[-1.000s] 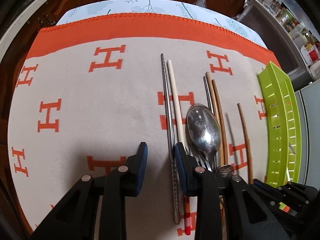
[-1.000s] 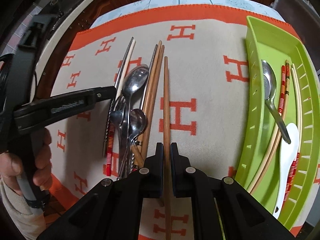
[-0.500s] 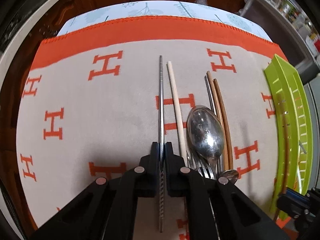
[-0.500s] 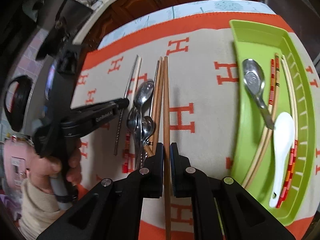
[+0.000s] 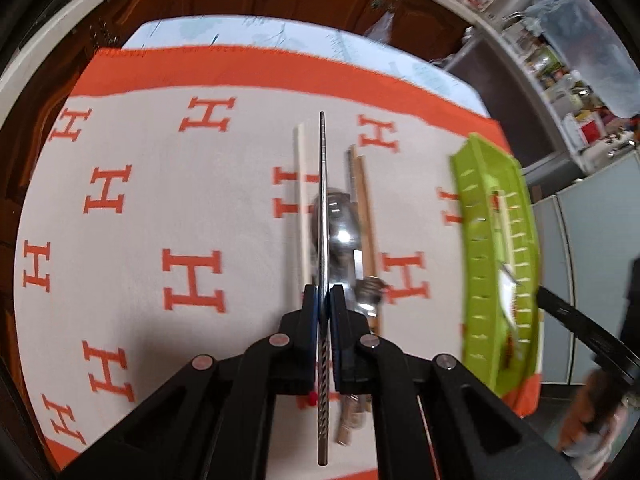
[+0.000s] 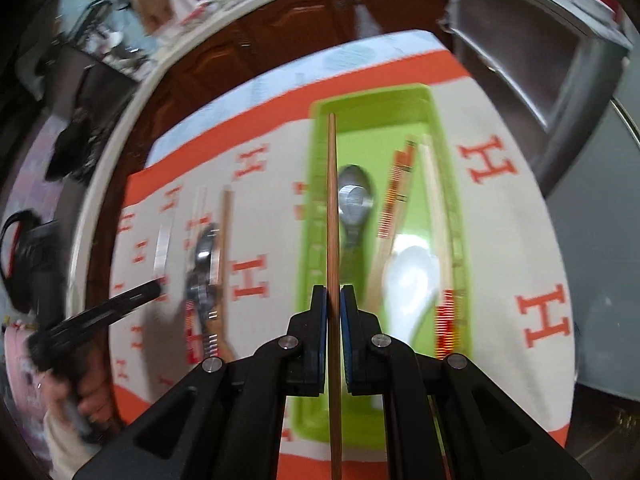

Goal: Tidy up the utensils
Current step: 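Lay the wooden chopstick in the tray with the right tool while the left lays the steel one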

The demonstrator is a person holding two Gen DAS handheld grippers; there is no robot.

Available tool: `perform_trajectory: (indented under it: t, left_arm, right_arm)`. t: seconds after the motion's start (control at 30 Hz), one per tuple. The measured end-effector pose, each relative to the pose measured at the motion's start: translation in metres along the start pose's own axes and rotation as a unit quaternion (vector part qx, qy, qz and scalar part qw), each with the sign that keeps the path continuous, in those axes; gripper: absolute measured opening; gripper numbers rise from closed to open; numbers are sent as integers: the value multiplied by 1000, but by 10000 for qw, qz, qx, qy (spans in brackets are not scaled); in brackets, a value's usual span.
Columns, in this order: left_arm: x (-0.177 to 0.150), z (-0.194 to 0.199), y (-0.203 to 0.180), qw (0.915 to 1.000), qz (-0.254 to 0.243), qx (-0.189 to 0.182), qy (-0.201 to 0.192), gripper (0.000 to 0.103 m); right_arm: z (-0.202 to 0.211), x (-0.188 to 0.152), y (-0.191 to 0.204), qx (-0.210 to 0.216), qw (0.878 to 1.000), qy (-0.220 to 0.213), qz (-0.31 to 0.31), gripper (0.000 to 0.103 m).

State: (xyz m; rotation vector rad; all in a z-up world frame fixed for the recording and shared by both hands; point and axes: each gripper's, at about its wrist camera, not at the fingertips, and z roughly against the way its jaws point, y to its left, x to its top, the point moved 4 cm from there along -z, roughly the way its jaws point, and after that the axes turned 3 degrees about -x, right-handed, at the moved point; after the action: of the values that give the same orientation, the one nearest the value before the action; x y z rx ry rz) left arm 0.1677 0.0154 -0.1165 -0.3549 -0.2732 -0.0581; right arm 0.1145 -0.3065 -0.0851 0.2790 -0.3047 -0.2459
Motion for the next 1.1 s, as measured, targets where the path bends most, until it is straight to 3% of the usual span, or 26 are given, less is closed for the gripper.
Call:
perform_trajectory:
  t: [0.17,0.47,0.77,0.87,1.1]
  left_arm:
    - [-6,18,-36,9992,-286,-241,-108,3]
    - [-3,19,-112,9964,-712,-448,-135,3]
    - [7,-23,-172,9940,-884,-611,215,3]
    - [11,-41,-182,9938,-786,-703,351,3]
    - [13,-83,-191,9934,-491,-803,657,3]
  right_arm:
    - [-8,3,-25,-389,9989,-115,-235,6]
    - [-11,26,-29,-639,9976,-261,-38,6]
    - [-41,56,-41,-921,9956,89,124,10]
    - [-35,50,-43,-826,9966,-53,62,23]
    - [-10,21,-47,-829,9957,-404,-61,23]
